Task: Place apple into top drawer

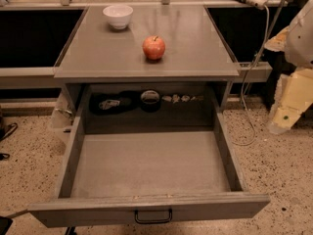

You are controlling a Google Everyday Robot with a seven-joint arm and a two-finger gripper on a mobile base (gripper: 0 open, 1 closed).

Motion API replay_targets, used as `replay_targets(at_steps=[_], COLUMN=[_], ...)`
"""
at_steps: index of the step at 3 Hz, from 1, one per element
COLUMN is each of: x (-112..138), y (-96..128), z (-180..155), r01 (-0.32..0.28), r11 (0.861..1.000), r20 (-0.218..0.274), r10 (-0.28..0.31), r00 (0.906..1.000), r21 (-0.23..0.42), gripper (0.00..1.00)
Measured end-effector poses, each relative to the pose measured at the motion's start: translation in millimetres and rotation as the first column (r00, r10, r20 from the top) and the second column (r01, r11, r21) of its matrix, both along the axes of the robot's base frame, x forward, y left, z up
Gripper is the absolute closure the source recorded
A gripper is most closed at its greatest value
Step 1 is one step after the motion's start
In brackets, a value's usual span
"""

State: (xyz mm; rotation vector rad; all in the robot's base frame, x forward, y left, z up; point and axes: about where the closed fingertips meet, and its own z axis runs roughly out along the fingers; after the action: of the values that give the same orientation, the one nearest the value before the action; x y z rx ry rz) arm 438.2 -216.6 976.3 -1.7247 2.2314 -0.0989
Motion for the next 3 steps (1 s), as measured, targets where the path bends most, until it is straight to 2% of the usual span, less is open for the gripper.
replay_targets(at_steps=[1, 2, 3], x=[1, 35, 95], y=[0, -3, -4], z=[0, -3, -1], r01=[-0.002, -0.052, -0.104], r11=[1.000, 0.998, 0.991], r20=[0.003, 0.024, 0.072], r10=[0.002, 0.053, 0.110], r00=[1.0000, 0.9983, 0.9913], r21=[-0.001, -0.043, -0.084], gripper=[0.00, 0.00, 0.00])
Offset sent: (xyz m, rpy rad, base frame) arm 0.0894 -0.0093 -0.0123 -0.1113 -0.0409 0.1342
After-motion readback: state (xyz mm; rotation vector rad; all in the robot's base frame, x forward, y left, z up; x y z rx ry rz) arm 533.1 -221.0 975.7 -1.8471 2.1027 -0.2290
